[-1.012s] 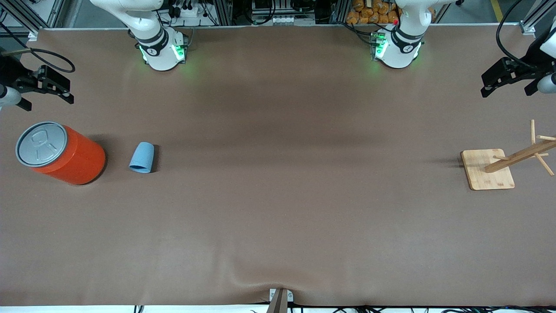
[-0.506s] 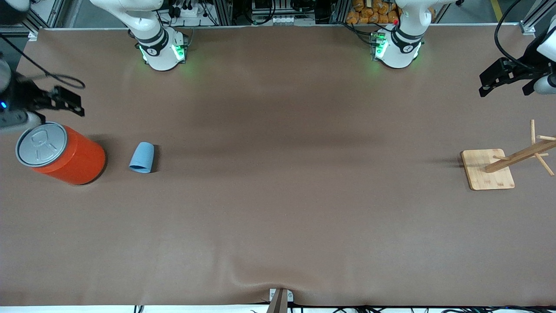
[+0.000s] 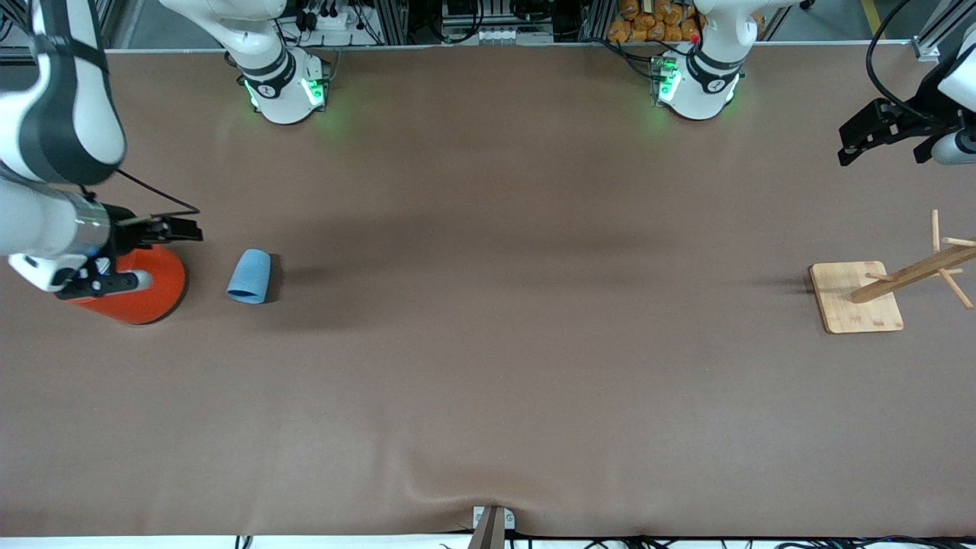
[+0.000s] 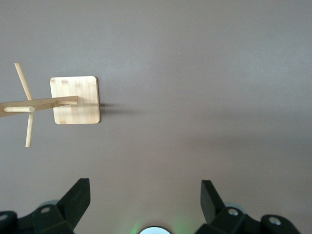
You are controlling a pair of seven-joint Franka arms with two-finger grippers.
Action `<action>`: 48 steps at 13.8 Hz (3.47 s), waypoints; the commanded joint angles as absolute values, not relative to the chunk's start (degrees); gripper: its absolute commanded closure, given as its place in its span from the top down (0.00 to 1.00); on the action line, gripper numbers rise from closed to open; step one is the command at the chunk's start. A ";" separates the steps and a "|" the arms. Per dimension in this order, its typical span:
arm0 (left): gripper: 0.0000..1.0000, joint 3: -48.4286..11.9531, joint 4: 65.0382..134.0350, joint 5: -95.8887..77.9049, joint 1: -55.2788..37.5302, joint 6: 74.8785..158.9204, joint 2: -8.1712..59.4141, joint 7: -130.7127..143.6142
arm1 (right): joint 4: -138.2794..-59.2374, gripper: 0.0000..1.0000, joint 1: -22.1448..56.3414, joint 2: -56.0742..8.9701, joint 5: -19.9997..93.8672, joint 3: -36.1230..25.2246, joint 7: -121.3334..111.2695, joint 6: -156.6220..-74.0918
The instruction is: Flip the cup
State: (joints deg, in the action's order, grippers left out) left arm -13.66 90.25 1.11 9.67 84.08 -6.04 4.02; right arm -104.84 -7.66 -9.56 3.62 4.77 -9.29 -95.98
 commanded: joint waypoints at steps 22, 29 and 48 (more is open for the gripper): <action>1.00 -13.89 90.44 0.18 10.28 82.97 -6.15 3.43 | -131.57 0.32 -8.62 -19.51 6.68 5.89 -9.49 -145.72; 1.00 -13.89 90.35 0.18 10.28 82.97 -6.06 3.43 | -111.84 0.00 -1.95 -18.90 12.03 6.24 -9.57 -116.95; 1.00 -14.59 103.87 -14.30 9.49 91.74 -5.27 4.04 | -88.15 0.00 40.34 -36.55 -7.45 5.89 -30.32 -131.13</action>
